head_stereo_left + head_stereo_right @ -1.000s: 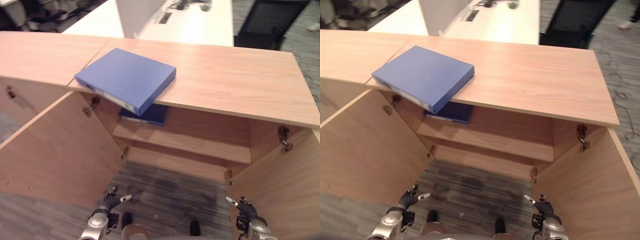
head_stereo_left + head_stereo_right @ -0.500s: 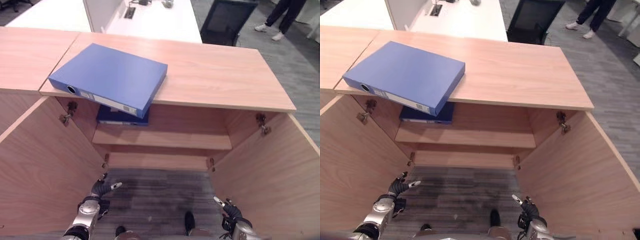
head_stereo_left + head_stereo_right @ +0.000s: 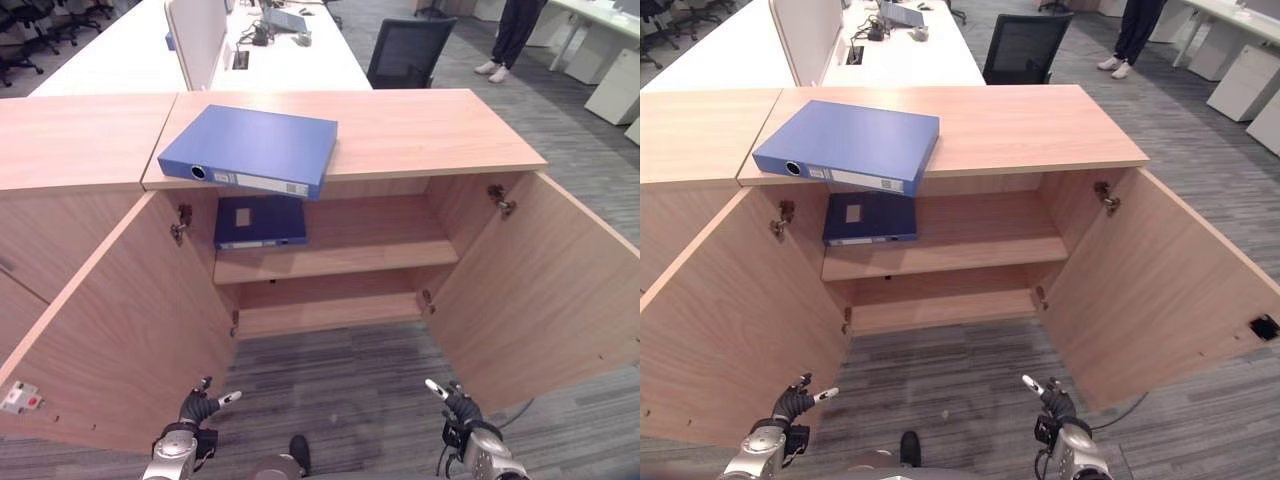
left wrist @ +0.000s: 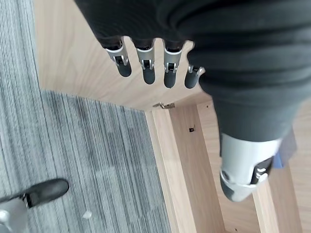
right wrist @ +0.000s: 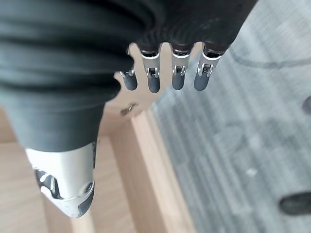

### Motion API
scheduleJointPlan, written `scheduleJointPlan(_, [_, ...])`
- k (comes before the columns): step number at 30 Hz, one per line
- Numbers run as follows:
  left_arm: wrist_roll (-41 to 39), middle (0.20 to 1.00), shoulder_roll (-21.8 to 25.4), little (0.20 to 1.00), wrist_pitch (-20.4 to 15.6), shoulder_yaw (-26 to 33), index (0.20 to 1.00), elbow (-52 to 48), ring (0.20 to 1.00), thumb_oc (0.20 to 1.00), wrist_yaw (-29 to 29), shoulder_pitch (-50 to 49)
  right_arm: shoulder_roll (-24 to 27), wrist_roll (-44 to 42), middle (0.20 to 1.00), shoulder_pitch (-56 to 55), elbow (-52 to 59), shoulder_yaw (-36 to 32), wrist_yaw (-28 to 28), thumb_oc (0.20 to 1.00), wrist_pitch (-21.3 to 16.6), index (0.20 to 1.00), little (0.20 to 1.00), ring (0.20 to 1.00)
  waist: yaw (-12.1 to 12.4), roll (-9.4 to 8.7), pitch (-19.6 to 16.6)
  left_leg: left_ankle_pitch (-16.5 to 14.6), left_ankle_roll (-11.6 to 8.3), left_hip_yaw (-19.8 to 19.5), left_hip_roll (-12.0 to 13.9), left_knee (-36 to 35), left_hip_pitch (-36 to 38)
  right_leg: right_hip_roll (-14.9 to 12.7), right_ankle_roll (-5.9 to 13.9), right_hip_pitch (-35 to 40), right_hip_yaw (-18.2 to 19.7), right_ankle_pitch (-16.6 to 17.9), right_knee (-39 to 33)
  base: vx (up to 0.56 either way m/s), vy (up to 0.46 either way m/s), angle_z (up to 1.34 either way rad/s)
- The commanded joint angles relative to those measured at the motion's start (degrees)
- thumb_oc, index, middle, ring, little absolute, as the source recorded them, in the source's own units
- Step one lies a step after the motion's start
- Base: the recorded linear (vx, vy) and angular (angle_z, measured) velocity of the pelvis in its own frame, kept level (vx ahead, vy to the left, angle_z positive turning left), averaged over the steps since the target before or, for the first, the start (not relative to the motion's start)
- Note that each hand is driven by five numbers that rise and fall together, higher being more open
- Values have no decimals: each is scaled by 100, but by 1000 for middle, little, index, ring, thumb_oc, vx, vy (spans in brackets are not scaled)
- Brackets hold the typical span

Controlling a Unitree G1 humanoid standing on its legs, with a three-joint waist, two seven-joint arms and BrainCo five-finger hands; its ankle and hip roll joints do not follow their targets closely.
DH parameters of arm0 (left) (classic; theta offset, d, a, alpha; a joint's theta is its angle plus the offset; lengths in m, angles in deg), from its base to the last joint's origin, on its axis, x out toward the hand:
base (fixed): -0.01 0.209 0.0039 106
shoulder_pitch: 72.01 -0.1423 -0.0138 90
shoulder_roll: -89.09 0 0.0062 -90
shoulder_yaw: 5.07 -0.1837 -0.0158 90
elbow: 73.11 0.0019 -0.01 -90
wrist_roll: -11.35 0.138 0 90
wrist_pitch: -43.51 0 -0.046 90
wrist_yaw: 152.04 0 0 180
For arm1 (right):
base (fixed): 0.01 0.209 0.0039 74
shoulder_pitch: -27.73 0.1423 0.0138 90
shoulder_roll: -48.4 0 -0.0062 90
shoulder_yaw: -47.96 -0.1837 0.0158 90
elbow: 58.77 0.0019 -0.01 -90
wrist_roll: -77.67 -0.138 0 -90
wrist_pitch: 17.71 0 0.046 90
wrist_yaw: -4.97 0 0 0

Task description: Put the empty folder in the office cabinet

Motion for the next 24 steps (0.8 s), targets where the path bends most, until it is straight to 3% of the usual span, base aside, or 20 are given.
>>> scheduleJointPlan(1, [125, 1000, -58, 1000, -225, -246, 1000, -122, 1000, 1000, 0, 126, 272, 155, 1000, 35, 148, -126, -21, 1000, -184, 1000, 1000, 1000, 142, 508, 91, -124, -369, -365, 514, -487, 1054, 416, 698, 169, 104, 194, 231, 63, -14, -12])
scheduleJointPlan(12, [191, 1000, -150, 1000, -201, -315, 1000, -151, 1000, 1000, -4, 8, 303, 233, 1000, -58, -63, -122, -3, 1000, -132, 1000, 1000, 1000, 198, 548, 11, -109, -387, -419, 561, -573, 1326, 404, 683, 394, -101, 180, 273, 29, 3, 5])
scheduleJointPlan(19, [172, 1000, -58, 1000, -199, -354, 1000, -245, 1000, 1000, -19, 141, 290, 292, 1000, 43, -141, -87, 17, 1000, -67, 1000, 1000, 1000, 319, 501, 121, -183, -276, -467, 505, -401, 1083, 233, 782, 95, -147, 256, 666, -52, 50, 7])
scheduleJointPlan(22, [160, 1000, -24, 1000, -200, -371, 1000, -285, 1000, 1000, -25, 201, 282, 291, 1000, 83, -140, -101, 17, 1000, -62, 1000, 1000, 1000, 321, 514, 226, -223, -229, -512, 484, -317, 1008, 163, 839, -195, -119, 365, 1101, -60, 42, 8])
scheduleJointPlan(24, [114, 1000, 27, 1000, -193, -360, 1000, -327, 1000, 1000, -41, 270, 281, 283, 1000, 156, -115, -97, 7, 1000, -54, 1000, 1000, 1000, 276, 528, 408, -239, -203, -569, 469, -289, 1006, 66, 850, -599, -70, 826, 1637, -73, 24, 16])
